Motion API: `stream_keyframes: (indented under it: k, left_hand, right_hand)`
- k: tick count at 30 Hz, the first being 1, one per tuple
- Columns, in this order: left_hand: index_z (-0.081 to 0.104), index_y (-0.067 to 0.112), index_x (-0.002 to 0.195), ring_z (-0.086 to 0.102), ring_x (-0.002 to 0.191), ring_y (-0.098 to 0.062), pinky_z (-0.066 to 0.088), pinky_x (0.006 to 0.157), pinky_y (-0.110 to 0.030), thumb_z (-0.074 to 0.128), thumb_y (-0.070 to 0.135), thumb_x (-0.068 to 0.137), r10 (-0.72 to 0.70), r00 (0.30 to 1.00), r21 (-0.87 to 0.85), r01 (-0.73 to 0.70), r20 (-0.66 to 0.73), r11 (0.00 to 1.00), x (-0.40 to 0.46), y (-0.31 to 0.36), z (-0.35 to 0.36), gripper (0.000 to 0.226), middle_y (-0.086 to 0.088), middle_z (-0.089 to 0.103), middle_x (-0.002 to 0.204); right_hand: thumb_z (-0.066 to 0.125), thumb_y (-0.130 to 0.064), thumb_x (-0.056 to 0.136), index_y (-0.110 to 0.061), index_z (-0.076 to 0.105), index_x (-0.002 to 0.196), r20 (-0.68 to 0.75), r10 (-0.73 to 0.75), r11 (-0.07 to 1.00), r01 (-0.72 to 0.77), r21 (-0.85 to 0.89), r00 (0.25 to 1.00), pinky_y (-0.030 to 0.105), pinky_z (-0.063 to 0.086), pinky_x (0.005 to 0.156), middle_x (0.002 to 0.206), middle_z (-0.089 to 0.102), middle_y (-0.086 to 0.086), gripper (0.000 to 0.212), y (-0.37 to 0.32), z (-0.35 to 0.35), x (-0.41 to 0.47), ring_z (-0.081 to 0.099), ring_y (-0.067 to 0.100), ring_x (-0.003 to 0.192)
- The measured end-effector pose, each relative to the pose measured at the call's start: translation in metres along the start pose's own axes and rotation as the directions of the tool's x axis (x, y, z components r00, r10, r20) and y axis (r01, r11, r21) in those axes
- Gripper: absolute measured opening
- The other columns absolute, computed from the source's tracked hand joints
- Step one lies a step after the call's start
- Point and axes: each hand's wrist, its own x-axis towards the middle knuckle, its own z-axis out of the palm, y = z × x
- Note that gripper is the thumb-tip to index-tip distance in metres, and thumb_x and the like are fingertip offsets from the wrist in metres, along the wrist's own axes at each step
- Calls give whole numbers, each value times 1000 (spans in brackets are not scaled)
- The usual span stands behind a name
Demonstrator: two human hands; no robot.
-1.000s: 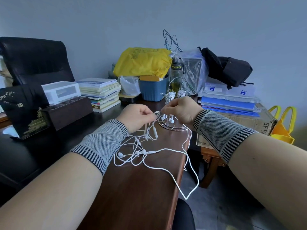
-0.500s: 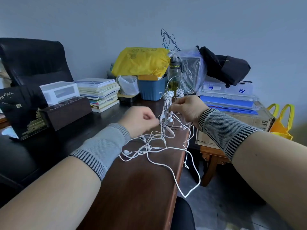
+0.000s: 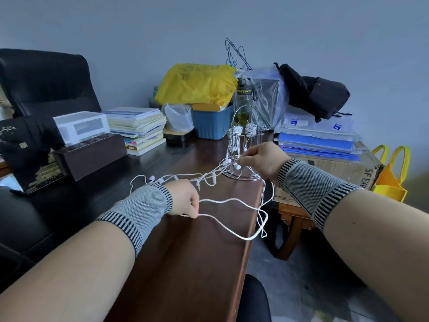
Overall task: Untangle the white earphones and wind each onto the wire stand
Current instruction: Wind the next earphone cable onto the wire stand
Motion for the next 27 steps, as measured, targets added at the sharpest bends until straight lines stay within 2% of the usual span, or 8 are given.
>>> stream_keyframes:
  k: [4,8,12,14,16,19,23,27]
  left_hand:
    - [73,13,80,66,85,-23,54,83,-33,59,25,86,-145,979,122,163,-145,979,-2,-23,-8,20,-1,68,79]
    - [54,14,58,50,53,-20,39,50,-26,62,25,84,-378,778,-117,372,-502,921,-9,-52,-26,30,-2,52,55]
    - [67,12,104,60,87,-27,48,66,-34,60,22,89,-537,764,10,578,-358,816,-15,-60,-37,20,-7,63,96]
    - [69,14,102,58,87,-27,48,69,-35,56,21,90,-460,823,39,500,-333,865,-15,-49,-37,19,-6,64,100]
    - [70,22,108,60,100,-22,49,82,-32,59,30,91,-284,870,-126,254,-404,959,-11,-30,-40,23,2,64,114]
    - [66,28,117,57,108,-6,44,93,-25,70,44,82,-116,894,-449,-102,-432,888,-11,7,-42,39,14,59,114]
    - [74,22,84,64,73,-14,51,61,-23,65,33,89,-144,863,-458,-109,-484,882,-3,20,-44,15,6,71,78]
    - [68,15,83,67,67,-4,48,64,-23,61,18,93,-292,911,-854,-108,-290,510,-3,-4,-46,13,7,72,75]
  right_hand:
    - [72,-21,84,-7,76,88,-24,-21,998,20,-52,999,26,51,69,91,72,11,15,2,1,1,56,12,67]
    - [71,-19,84,-5,75,86,-90,-4,1000,5,13,996,14,36,43,64,61,-1,15,4,-3,2,44,6,50]
    - [71,-20,85,-9,73,78,-85,-9,995,18,102,996,18,36,43,61,59,-2,13,1,-1,4,43,6,45]
    - [72,-20,84,-9,71,74,-46,-18,985,25,173,999,19,34,37,51,51,-2,15,-4,2,4,38,9,39]
    - [73,-18,84,-9,70,73,-19,-29,970,33,242,999,19,31,36,43,45,-5,15,-8,6,4,34,10,36]
    - [72,-12,84,-11,67,69,19,-45,945,37,324,999,21,29,39,39,43,-8,15,-16,8,2,32,10,37]
    - [73,-9,81,-10,67,67,15,-24,899,15,439,1000,22,26,41,46,42,-2,16,-15,-2,5,30,13,41]
    - [74,-13,81,-8,66,72,-103,79,875,-20,484,991,21,30,35,53,45,-1,13,-2,-22,8,31,14,41]
